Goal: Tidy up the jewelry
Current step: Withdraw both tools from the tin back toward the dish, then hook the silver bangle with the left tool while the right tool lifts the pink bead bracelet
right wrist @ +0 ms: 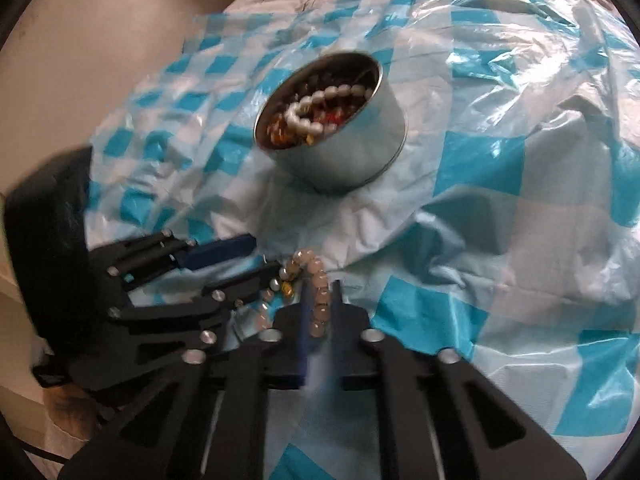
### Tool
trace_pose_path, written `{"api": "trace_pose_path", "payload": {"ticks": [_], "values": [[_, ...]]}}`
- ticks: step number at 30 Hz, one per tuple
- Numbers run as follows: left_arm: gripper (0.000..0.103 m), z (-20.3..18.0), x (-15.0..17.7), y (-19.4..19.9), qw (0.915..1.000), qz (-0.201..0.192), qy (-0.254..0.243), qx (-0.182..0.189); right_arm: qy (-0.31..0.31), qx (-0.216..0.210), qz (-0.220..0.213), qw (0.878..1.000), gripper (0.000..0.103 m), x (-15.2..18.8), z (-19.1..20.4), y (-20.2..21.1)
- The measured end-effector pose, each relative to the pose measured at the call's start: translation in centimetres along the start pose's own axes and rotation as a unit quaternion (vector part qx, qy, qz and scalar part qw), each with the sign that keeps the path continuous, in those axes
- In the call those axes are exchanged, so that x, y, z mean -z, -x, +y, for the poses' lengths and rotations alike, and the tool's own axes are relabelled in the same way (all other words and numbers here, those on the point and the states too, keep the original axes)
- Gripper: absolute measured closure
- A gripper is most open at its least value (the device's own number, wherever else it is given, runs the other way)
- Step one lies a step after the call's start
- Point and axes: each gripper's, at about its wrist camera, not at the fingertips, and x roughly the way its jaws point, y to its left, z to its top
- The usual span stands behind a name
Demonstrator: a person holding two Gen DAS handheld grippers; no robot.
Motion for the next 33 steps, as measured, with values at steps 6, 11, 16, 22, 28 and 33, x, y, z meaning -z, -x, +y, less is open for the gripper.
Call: {"api": "trace_pose_path", "payload": {"ticks": [6,11,16,22,28,33], "values": [[0.071,-0.6,0.1,0.0,0.9997,-0.003,-0.018,-0.014,-0.001,0.002,-0.028,1.000,0.094,-0.2,-0.4,2.5],[0.098,-2.2,0.3,0.3,0.9986,-0.004,-0.053,-0.004,-0.002,0.006,-0.052,0.999,0.094,-0.2,-0.8,4.4],[0.099,-2.3,-0.1,1.6,0.9982,-0.019,-0.045,0.037,-0.013,-0.004,-0.067,0.998,0.094,-0.5,-1.3,5.0],[0.099,-1.0,-0.8,3.6,0.9968,-0.050,-0.015,0.061,-0.014,-0.028,-0.093,0.995,0.094,-0.9,-0.8,6.1],[0.099,0.4,-1.4,5.2,0.9948,-0.081,0.011,0.061,-0.014,-0.048,-0.131,0.990,0.094,-1.1,-0.5,7.8],[0.099,1.5,-1.8,6.8,0.9892,-0.115,0.035,0.083,-0.016,-0.057,-0.150,0.987,0.094,-1.4,-0.3,8.5]]}}
